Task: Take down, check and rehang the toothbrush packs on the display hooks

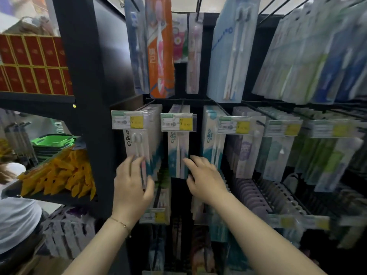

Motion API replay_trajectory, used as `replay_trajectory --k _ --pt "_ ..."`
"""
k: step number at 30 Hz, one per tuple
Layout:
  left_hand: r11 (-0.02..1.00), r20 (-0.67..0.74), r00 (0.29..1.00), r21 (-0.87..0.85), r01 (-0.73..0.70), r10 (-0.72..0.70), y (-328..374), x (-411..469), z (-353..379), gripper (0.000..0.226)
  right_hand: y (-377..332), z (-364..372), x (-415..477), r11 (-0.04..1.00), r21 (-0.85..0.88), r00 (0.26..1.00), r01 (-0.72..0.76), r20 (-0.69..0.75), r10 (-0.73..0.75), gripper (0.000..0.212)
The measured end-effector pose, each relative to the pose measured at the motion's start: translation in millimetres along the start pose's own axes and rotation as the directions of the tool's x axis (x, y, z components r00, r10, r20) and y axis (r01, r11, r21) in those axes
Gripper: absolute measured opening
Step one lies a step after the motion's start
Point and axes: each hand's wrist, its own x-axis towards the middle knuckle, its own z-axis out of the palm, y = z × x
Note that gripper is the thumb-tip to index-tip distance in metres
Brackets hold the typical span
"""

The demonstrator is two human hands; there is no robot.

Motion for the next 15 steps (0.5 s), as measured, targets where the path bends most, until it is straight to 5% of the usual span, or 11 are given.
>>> replay_trajectory --k 5,15 --pt "0.978 0.224 0.965 0.121 -0.168 0.138 42 -1 19 0.035 35 -15 -17 0.993 -0.121 0.999 0.010 0.045 -0.004 0.054" --pt "0.954 0.458 0.880 0.187 -0.234 0.127 107 11 67 0.032 81 -18 -39 0.986 -0.150 0.991 -0.071 0.105 0.087 0.041"
